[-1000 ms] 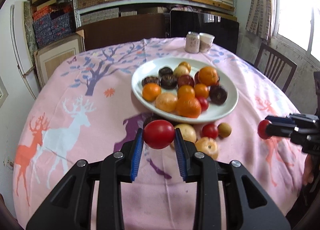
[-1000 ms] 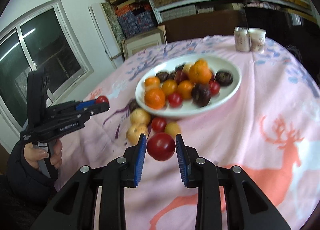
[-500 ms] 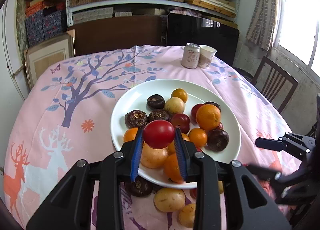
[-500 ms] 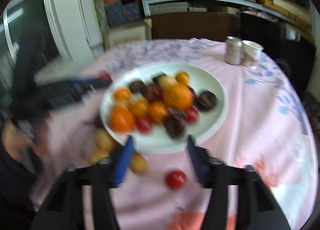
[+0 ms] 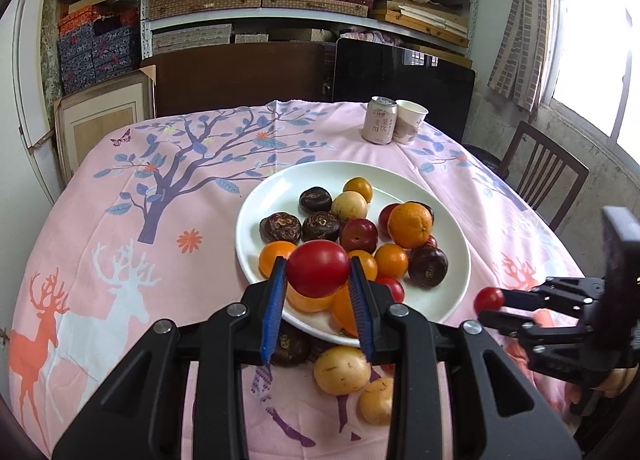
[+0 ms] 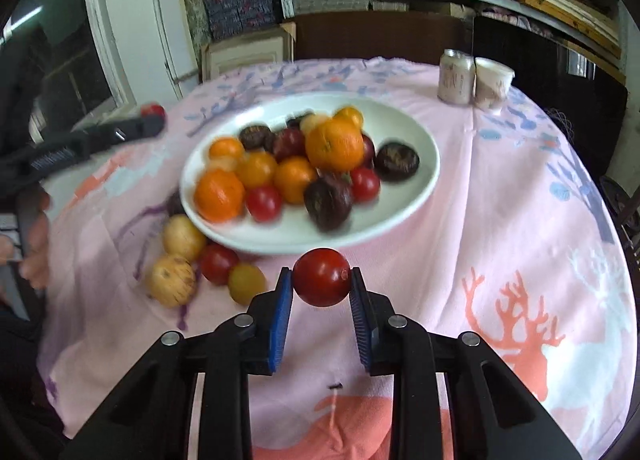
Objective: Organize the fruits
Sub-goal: 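Carry both red tomatoes over the white plate and open both tools, then grasp a pale yellow fruit with the left tool while the right tool grasps a small brown fruit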
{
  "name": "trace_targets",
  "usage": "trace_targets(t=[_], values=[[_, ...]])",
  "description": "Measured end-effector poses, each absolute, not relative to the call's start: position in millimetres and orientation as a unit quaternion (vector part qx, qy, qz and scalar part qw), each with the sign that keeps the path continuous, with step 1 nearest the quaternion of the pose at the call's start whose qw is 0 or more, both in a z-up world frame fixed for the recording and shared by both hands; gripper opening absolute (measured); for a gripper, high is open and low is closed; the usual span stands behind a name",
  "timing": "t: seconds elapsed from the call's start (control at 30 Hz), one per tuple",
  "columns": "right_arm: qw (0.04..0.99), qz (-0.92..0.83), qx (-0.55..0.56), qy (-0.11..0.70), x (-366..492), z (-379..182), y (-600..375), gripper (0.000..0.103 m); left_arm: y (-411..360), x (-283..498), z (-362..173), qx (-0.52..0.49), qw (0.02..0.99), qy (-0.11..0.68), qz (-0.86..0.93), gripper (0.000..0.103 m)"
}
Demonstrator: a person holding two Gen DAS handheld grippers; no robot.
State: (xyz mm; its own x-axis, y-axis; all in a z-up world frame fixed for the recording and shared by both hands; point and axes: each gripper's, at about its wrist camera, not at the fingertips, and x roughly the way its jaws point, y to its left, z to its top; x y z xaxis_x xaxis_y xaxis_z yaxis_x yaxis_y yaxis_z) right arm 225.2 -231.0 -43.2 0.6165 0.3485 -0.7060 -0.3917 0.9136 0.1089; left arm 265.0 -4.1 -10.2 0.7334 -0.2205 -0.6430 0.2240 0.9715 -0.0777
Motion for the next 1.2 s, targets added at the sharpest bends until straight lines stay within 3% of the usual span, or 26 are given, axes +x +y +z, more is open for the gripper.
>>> trace_targets(t=[0.27, 0.3, 0.33, 0.43, 0.67, 0.93, 1.13, 1.17, 1.2], values=[[0.901, 0.219, -0.049, 0.372, 270, -25, -189, 0.03, -8, 325, -27, -0.028, 0.917, 0.38, -0.116, 0.031], [0.903, 0.207, -0.055, 0.373, 273, -27, -186, 0.031, -6, 333, -32, -0.031, 0.913, 0.39, -0.113, 0.036], [0.903, 0.203, -0.055, 0.375, 273, -29, -185, 0.032, -5, 336, -34, -0.035, 0.912, 0.394, -0.11, 0.052], [0.908, 0.202, -0.049, 0.364, 262, -25, -192, 0.038, 3, 329, -28, -0.05, 0.92, 0.374, -0.106, 0.073], [0.914, 0.207, -0.029, 0.348, 226, -13, -217, 0.047, 8, 278, -13, -0.045, 0.925, 0.353, -0.135, 0.076], [0.887, 0.227, -0.034, 0.4, 212, -59, -207, 0.047, -17, 199, -61, 0.072, 0.903, 0.396, -0.152, 0.076], [0.892, 0.22, -0.008, 0.395, 207, -59, -215, 0.047, -39, 191, -77, 0.095, 0.9, 0.4, -0.146, 0.076], [0.892, 0.222, -0.008, 0.394, 204, -58, -216, 0.047, -41, 193, -80, 0.095, 0.898, 0.404, -0.146, 0.073], [0.892, 0.222, -0.007, 0.393, 203, -58, -217, 0.047, -44, 196, -82, 0.096, 0.895, 0.409, -0.148, 0.058]])
